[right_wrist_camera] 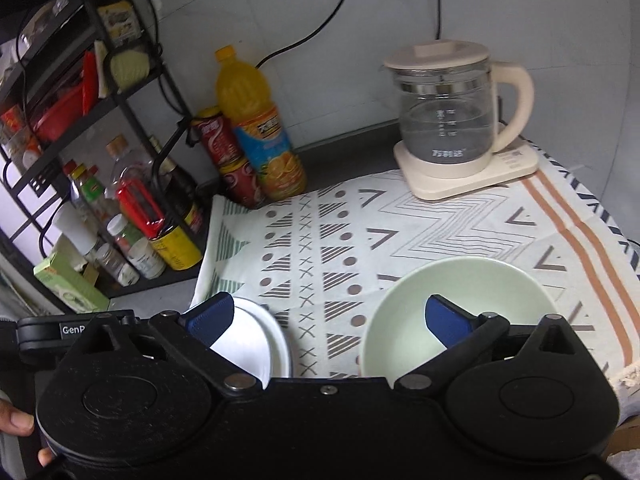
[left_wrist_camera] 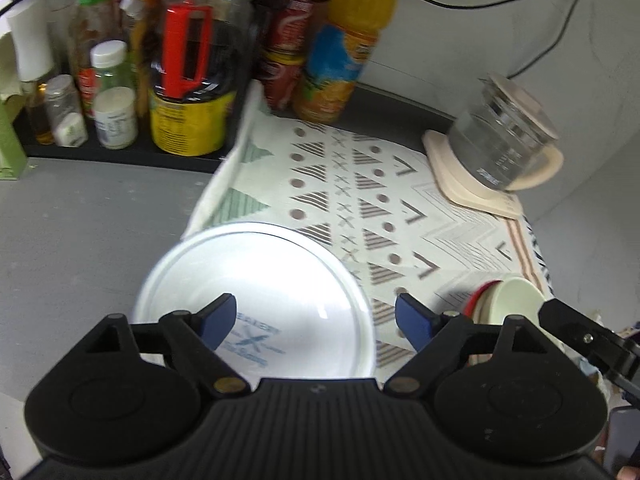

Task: Organize plates and bowls
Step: 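Move both open grippers to the rim of the red bowl holding green bowls, then close both grippers on the rim of the nested red and green bowls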

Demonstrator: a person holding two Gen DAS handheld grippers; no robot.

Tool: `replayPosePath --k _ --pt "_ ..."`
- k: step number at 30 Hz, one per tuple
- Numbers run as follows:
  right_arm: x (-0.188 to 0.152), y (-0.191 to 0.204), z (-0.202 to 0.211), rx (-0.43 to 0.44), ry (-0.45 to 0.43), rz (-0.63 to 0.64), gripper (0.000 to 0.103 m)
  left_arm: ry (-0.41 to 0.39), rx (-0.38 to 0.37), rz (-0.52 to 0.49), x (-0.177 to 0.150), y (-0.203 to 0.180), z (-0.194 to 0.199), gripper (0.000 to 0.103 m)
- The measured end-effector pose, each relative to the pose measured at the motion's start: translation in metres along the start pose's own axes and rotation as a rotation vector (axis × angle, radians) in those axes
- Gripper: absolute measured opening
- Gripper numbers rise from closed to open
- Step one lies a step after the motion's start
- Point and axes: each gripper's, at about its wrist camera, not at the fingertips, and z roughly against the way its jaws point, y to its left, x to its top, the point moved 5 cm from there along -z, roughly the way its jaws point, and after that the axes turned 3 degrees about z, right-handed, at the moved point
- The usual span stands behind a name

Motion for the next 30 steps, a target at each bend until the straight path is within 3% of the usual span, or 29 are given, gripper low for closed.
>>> replayPosePath --k 9,20,28,30 --pt "-0.004 -0.028 0.013 -0.051 -0.016 -0.037 0.103 -0.003 -0.042 -0.043 -0.005 -0.033 -0.010 0.103" --pt "-0.010 -0.079 0.026 -0.177 -0.016 -0.107 0.103 0.040 -0.136 -0.111 -0.012 -0.082 -0.032 0.103" --pt "-0.026 -0.111 0.024 -0.228 0.024 -0.170 0.102 0.150 -0.142 -0.129 -0.023 -0.105 -0.058 0.103" --pt "-0.029 -0.116 0.021 -0.232 0.037 -0.180 0.097 0.159 -0.119 -0.141 -0.026 -0.108 -0.063 0.103"
